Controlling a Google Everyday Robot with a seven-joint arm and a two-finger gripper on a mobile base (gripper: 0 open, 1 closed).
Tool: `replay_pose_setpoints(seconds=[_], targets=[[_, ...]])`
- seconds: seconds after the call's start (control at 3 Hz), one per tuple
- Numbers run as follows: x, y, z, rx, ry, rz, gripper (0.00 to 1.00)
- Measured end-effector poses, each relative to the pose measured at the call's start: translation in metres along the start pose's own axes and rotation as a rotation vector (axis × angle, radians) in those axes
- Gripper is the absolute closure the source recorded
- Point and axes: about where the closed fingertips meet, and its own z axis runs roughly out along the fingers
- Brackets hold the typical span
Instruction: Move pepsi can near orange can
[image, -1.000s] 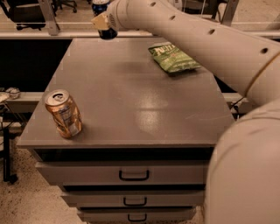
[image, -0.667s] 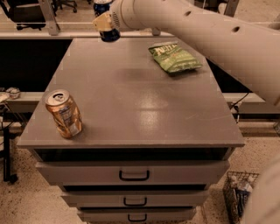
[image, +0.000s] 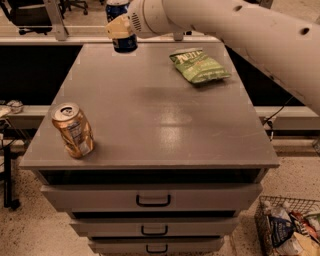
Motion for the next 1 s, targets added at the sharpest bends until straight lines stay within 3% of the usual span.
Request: replay_pose_setpoints(seconds=[0.33, 1.0], targets=[[0.006, 0.015, -0.011, -0.058, 0.032, -0.006, 1.0], [0.053, 0.091, -0.049, -0.301, 0.065, 0.0, 1.0]])
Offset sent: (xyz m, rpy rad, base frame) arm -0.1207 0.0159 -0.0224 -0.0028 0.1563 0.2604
